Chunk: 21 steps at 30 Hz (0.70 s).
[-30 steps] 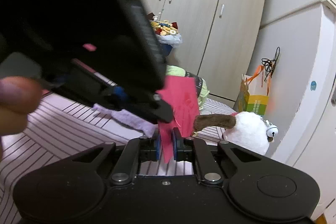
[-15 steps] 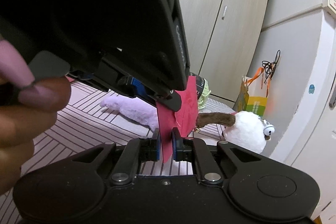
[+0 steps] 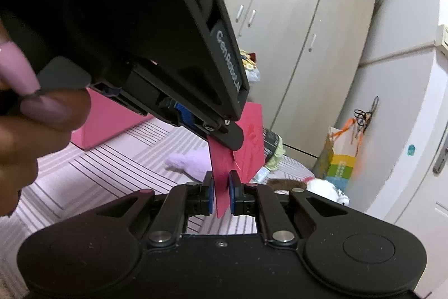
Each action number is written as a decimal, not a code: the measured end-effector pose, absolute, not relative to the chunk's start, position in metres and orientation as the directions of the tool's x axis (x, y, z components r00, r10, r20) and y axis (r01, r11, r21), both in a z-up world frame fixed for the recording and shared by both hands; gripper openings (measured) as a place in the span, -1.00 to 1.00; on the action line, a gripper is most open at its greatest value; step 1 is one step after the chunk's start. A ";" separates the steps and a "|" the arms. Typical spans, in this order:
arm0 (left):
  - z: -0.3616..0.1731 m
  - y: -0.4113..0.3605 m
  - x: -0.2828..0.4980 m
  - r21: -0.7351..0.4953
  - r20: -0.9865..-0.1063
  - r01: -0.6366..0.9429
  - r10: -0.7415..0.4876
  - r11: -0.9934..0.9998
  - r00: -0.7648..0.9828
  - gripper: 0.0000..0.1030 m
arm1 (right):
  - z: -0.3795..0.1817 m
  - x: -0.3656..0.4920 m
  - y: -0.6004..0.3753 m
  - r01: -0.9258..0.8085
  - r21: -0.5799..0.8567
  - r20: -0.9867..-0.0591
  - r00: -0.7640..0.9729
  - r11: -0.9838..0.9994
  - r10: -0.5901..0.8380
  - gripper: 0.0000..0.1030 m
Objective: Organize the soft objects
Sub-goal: 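Lift the pink card and carry it over the pink box with the right gripper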
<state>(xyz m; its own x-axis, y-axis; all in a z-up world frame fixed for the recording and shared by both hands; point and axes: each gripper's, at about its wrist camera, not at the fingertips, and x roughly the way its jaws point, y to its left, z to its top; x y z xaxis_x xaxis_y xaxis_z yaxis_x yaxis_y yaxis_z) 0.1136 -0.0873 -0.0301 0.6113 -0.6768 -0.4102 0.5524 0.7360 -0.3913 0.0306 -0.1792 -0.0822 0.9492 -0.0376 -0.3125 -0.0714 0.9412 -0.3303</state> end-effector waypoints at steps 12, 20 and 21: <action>0.025 -0.036 0.096 -0.320 -0.326 0.546 -0.631 0.774 0.704 -0.88 | -0.033 0.031 -0.140 -0.132 -0.388 -0.205 0.977 0.912 0.054 -0.78; 0.036 0.022 0.117 -0.339 -0.296 0.466 -0.563 0.817 0.772 -0.87 | -0.022 0.064 -0.101 -0.229 -0.375 -0.178 0.969 0.898 0.173 -0.77; 0.037 0.028 0.120 -0.341 -0.293 0.460 -0.557 0.820 0.777 -0.87 | -0.021 0.069 -0.095 -0.242 -0.374 -0.176 0.966 0.895 0.187 -0.77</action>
